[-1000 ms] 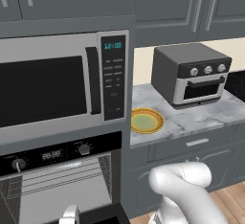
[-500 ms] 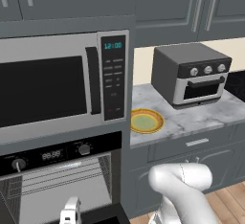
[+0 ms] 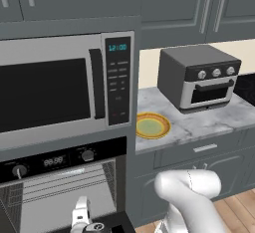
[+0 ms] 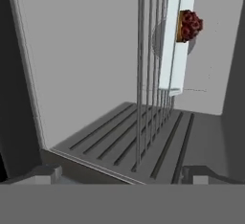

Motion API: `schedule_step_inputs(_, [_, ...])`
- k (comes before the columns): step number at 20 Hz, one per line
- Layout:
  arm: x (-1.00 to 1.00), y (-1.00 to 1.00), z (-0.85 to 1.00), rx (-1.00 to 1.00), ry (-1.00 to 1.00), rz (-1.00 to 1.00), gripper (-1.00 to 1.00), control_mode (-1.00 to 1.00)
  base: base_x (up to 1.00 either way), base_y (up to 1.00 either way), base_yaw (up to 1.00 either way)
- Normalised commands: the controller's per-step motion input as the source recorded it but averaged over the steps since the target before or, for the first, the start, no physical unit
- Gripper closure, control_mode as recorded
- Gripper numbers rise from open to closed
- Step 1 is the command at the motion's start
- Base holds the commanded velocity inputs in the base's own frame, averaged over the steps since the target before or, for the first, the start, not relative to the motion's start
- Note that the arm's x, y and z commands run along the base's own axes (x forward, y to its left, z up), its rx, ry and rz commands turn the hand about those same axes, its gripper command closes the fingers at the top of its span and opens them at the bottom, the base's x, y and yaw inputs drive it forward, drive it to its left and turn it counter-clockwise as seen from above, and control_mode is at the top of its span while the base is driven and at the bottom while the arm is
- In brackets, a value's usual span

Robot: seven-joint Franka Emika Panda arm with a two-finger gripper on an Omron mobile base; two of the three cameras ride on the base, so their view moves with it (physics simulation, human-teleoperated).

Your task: Take the baked cake out of the oven and place it on the plate for cooling. Then close the oven door.

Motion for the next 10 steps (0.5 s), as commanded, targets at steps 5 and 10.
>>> schedule_step_inputs(5, [0.36, -0.28, 0.0, 0.08, 0.01, 0.15, -1.0, -1.0, 0.0, 0.0, 0.0])
schedule_step_inputs(10, [0.34, 0.0, 0.0, 0.1, 0.0, 0.04, -1.0, -1.0, 0.0, 0.0, 0.0])
